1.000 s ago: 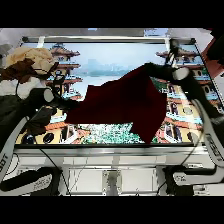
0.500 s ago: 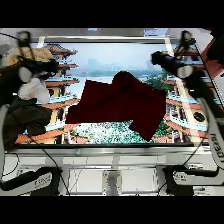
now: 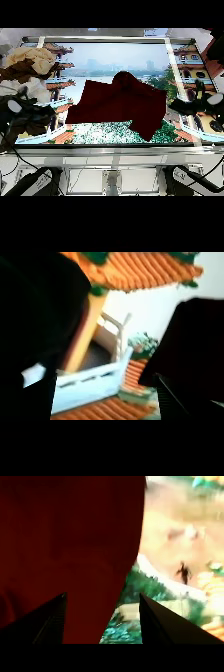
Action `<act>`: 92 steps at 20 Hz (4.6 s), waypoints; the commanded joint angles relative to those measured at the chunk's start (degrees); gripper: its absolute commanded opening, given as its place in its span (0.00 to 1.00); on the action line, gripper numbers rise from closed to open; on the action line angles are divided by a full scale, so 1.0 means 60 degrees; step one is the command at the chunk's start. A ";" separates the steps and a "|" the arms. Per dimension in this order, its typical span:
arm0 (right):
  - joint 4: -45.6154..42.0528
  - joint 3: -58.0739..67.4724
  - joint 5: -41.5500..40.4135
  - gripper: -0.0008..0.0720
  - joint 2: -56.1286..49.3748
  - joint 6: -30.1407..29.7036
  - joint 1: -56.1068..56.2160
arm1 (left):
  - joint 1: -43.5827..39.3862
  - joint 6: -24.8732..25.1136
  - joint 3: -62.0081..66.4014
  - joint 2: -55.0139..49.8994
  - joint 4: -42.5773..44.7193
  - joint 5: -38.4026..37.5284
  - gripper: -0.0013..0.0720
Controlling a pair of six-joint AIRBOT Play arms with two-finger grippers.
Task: Fold the shirts.
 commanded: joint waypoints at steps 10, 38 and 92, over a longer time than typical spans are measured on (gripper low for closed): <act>0.5268 -0.2597 -0.1985 0.73 -0.1144 -0.1945 -0.0976 | 0.0127 0.1213 -0.1107 0.0138 -0.3297 -0.0506 0.98; 0.7872 -0.1395 -0.1122 0.05 -0.1603 -0.3960 0.0452 | -0.0204 0.3311 -0.2681 -0.2306 -0.8229 0.2477 0.32; 0.0470 0.1373 -0.0401 0.05 -0.2011 -0.1537 0.1446 | -0.2681 0.0954 0.5304 -0.5479 0.0138 -0.0532 0.04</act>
